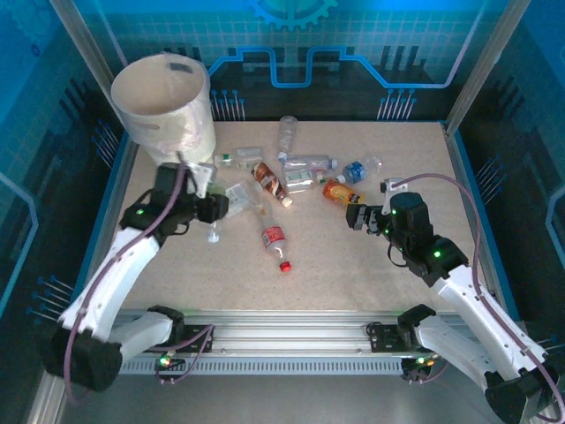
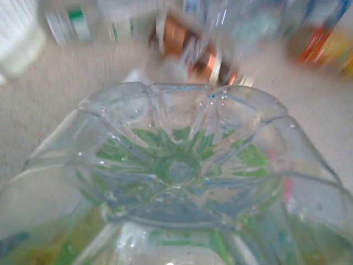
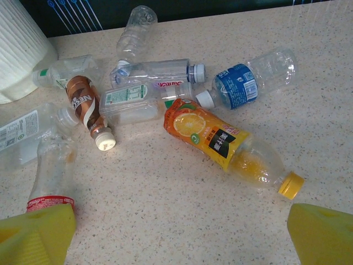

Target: Put the plastic bottles in the bin

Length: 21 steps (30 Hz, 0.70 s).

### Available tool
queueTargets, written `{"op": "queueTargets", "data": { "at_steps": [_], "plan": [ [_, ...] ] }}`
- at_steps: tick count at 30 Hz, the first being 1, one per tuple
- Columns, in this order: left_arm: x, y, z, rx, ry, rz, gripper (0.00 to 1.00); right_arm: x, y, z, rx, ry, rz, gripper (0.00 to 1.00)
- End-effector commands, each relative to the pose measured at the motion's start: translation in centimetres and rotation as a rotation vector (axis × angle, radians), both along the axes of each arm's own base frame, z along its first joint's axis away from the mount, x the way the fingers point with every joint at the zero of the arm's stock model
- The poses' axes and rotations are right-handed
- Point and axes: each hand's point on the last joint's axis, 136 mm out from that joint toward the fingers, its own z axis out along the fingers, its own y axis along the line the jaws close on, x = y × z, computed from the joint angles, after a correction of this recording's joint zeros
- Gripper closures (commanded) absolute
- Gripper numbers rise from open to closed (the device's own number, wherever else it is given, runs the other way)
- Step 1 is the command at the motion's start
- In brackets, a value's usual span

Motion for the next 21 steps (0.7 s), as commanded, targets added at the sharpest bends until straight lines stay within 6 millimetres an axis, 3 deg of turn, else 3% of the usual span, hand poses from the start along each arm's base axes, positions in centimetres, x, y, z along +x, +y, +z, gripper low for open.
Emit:
{"op": "queueTargets", "data": {
  "at_steps": [1, 5, 12, 16, 21],
  "plan": [
    [-0.4, -1.1, 7.7, -0.374, -0.131, 0.027, 0.54, 0.4, 0.0, 1.2, 0.028, -0.04, 0.0, 0.0],
    [-2.0, -1.9, 13.2, -0.55, -0.19, -0.036, 0.46, 0.7, 0.3, 0.7, 0.039, -0.035, 0.001, 0.0],
    [-2.8, -3.3, 19.8, -0.735, -0.281, -0.128, 0.53, 1.5, 1.2, 1.1, 0.058, -0.037, 0.028, 0.0],
    [-2.7, -3.7, 22.6, -0.837, -0.333, -0.168, 0.55, 1.8, 1.5, 1.4, 0.056, -0.035, 0.036, 0.0],
    [-2.2, -4.0, 24.0, -0.867, -0.363, -0.203, 0.54, 2.2, 1.7, 1.5, 0.06, -0.033, 0.04, 0.0]
  ]
}}
